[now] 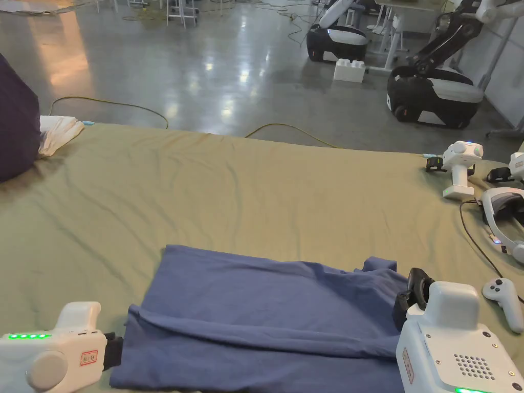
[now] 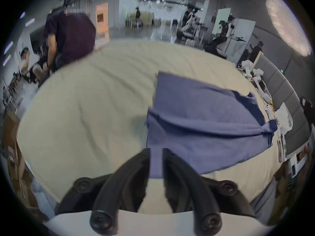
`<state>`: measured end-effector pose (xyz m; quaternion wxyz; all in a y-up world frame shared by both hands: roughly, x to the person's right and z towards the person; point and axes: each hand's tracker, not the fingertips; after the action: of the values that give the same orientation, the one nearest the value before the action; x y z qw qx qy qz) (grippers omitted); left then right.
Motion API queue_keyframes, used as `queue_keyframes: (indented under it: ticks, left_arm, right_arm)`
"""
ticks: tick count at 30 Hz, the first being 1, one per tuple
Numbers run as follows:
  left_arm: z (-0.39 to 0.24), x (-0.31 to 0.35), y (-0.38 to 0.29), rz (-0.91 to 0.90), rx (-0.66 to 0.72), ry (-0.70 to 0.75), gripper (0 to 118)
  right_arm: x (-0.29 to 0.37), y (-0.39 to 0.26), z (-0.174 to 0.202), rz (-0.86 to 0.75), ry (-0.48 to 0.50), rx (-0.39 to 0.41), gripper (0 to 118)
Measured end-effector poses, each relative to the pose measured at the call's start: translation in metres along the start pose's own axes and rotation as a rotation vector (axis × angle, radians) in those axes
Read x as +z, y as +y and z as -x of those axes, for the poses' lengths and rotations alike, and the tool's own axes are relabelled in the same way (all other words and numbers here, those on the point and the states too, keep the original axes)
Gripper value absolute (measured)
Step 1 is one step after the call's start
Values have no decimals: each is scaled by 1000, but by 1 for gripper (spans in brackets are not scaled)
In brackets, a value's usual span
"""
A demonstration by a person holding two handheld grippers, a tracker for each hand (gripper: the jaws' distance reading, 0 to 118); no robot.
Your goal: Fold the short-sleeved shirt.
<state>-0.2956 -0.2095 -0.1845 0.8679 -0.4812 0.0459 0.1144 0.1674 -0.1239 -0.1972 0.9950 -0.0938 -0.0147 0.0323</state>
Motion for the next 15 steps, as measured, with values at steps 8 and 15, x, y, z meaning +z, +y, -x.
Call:
queue_keyframes:
  ticks: [8, 15]
  left_arm:
    - [-7, -47, -7, 187, 71, 32, 63]
    - [-26, -52, -13, 144, -82, 135, 24]
  right_arm:
    - [-1, -16, -6, 63, -9, 32, 0]
    - [1, -26, -22, 111, -37, 45, 0]
